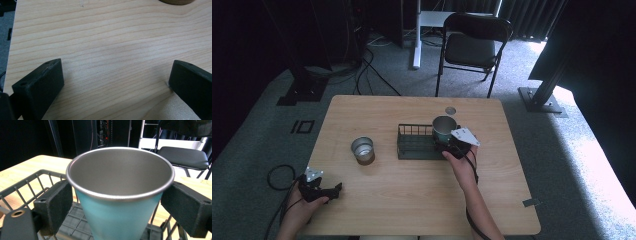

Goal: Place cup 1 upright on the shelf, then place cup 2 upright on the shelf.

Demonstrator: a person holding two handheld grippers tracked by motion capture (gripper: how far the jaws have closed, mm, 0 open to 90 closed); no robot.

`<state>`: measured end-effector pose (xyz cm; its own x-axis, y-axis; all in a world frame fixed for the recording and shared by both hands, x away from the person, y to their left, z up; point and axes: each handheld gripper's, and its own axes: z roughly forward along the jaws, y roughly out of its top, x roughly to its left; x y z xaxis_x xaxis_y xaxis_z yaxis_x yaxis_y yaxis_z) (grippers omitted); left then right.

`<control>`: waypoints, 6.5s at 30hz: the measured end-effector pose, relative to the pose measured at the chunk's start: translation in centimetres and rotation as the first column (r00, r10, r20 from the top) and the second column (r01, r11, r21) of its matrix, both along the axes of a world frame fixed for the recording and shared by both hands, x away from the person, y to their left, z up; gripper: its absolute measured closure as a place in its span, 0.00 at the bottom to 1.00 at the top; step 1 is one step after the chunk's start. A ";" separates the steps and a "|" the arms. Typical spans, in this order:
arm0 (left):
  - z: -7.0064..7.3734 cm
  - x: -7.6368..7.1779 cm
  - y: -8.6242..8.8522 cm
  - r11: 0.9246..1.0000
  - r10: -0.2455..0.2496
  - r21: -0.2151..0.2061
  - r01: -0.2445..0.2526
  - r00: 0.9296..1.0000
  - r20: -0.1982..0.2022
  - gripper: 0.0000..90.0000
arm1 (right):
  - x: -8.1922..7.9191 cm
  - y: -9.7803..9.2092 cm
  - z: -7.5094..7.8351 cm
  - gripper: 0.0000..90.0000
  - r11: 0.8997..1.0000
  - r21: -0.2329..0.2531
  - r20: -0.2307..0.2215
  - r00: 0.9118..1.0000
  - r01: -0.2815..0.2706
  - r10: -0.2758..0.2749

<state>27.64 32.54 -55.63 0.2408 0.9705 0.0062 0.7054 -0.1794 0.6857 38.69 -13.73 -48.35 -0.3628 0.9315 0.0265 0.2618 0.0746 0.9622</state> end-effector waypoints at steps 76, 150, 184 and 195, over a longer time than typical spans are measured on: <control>0.0 0.0 0.0 1.000 -0.002 0.002 0.002 1.000 -0.001 0.01 | -7.7 -11.2 -4.6 0.12 0.979 -0.100 -0.214 0.965 -0.178 0.153; 0.0 0.0 0.0 1.000 -0.005 0.001 0.005 1.000 0.000 0.01 | -10.1 -16.2 -7.5 0.12 0.917 -0.189 -0.432 0.868 -0.352 0.244; 1.5 -0.2 -1.2 0.982 -0.177 -0.061 0.180 0.983 0.042 0.01 | -10.1 -16.2 -7.5 0.12 0.917 -0.188 -0.432 0.868 -0.351 0.244; 2.0 0.6 -2.2 0.975 -0.200 -0.083 0.205 0.977 0.071 0.01 | -10.1 -16.3 -7.5 0.12 0.917 -0.188 -0.432 0.868 -0.352 0.244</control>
<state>28.29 30.30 -53.58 0.4343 0.8989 -0.0574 0.6162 -0.2500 0.7469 28.63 -29.98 -55.82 -0.6333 0.7739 0.0052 0.5382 0.4356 0.7215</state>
